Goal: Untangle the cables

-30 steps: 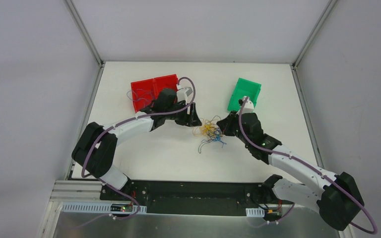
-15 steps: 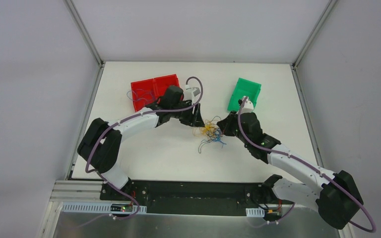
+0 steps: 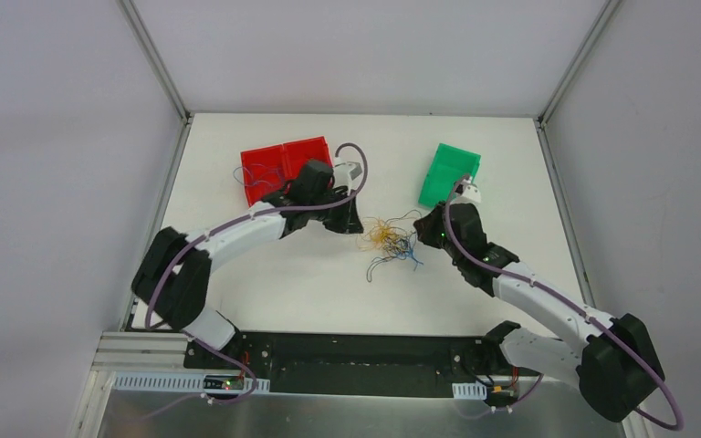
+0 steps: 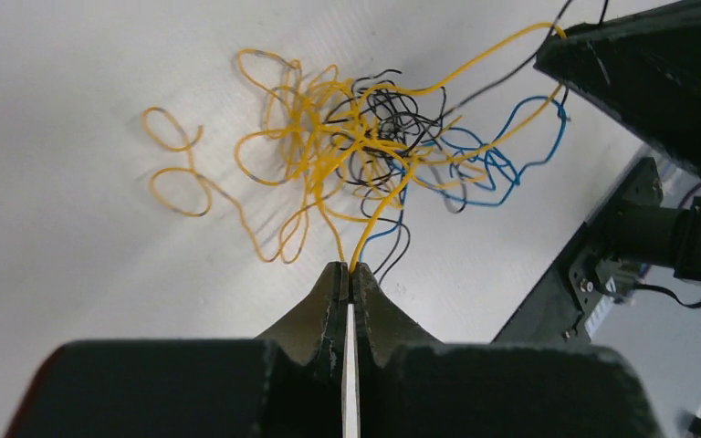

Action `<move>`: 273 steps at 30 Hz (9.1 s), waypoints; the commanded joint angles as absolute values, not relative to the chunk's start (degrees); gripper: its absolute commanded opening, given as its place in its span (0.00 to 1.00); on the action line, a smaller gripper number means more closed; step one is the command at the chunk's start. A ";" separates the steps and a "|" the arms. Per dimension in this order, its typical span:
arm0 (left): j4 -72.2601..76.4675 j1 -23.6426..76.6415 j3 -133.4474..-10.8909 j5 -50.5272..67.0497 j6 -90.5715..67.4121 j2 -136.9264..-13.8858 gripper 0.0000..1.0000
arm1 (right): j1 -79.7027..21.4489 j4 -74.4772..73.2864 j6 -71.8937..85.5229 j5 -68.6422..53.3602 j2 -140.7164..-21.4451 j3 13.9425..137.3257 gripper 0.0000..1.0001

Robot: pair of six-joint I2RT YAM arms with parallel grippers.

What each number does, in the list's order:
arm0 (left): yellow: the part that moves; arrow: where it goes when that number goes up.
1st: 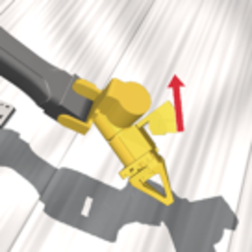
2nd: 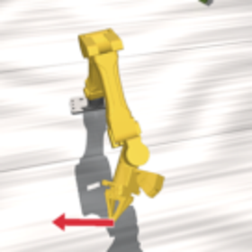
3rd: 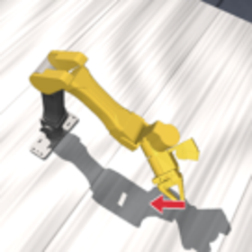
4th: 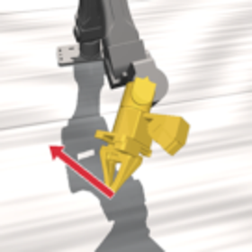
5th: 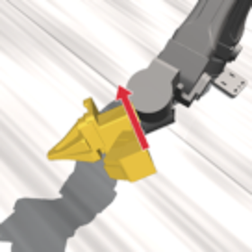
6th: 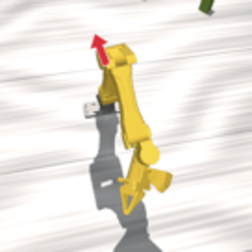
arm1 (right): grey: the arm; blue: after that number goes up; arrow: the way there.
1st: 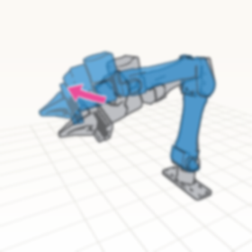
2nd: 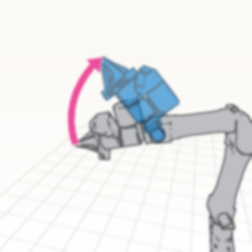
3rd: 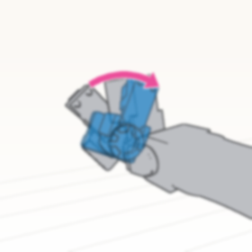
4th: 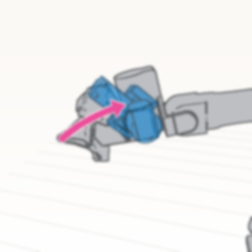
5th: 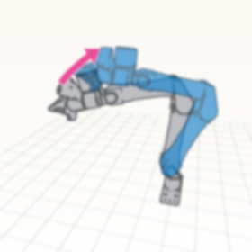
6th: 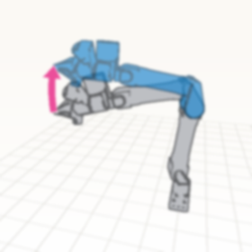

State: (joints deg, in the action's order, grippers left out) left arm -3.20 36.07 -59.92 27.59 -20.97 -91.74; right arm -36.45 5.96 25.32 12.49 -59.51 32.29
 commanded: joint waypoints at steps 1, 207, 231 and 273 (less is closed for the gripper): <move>1.50 35.52 -53.13 12.03 -21.80 -79.53 0.00 | -32.19 0.37 32.02 21.18 -59.89 35.45 0.00; 24.88 34.36 -39.81 20.73 -15.71 -71.60 0.71 | -32.52 2.87 26.89 16.25 -41.73 37.57 0.00; 50.62 40.17 -39.89 25.79 -9.45 -77.15 0.74 | -38.20 -6.85 42.86 -6.44 -62.33 71.69 0.00; 28.32 38.28 -47.19 3.91 -22.07 -93.71 0.15 | -38.50 -13.98 30.60 36.21 -56.34 107.43 0.00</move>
